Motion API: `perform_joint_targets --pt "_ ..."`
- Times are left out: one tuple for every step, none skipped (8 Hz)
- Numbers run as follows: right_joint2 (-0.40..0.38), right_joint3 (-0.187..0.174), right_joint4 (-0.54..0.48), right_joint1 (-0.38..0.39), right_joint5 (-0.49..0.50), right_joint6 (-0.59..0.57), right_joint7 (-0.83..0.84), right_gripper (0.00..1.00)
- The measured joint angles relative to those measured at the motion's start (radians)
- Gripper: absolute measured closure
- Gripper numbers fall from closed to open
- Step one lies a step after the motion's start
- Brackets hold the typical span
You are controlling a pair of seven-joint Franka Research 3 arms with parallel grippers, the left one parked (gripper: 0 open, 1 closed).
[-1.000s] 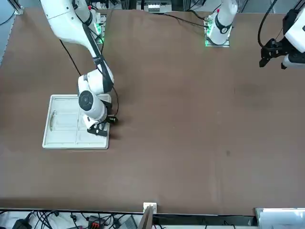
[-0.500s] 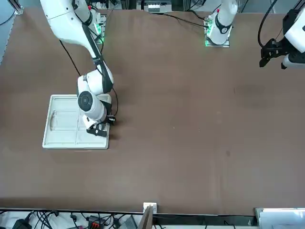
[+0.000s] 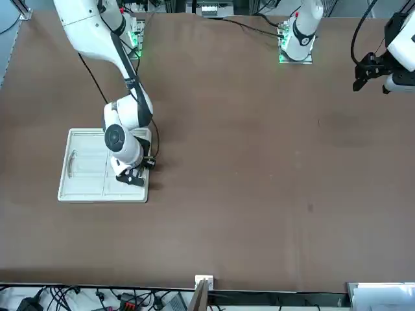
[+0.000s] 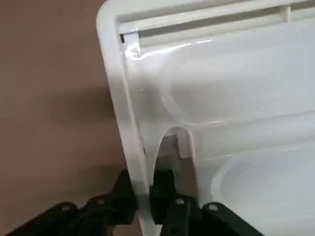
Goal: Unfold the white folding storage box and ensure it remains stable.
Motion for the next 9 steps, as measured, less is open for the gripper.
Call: perform_joint_targets --pt "0.000 0.000 0.003 0.000 0.000 -0.006 0.000 0.81" --pt "-0.002 0.000 0.005 0.000 0.000 -0.011 0.000 0.81" --pt "-0.006 -0.001 0.005 0.000 0.000 -0.017 0.003 0.81" --pt "-0.013 -0.001 0.005 0.001 -0.004 -0.025 0.009 0.81" --pt "-0.020 -0.001 0.005 0.003 -0.018 -0.032 0.024 0.81" --pt "-0.022 0.000 0.005 0.007 -0.038 -0.035 0.044 0.81" --pt "-0.023 0.000 0.005 0.014 -0.070 -0.036 0.074 0.81" --pt "-0.027 0.001 0.008 0.021 -0.104 -0.046 0.103 0.81" --pt "-0.035 0.001 0.019 0.026 -0.126 -0.078 0.116 0.81"
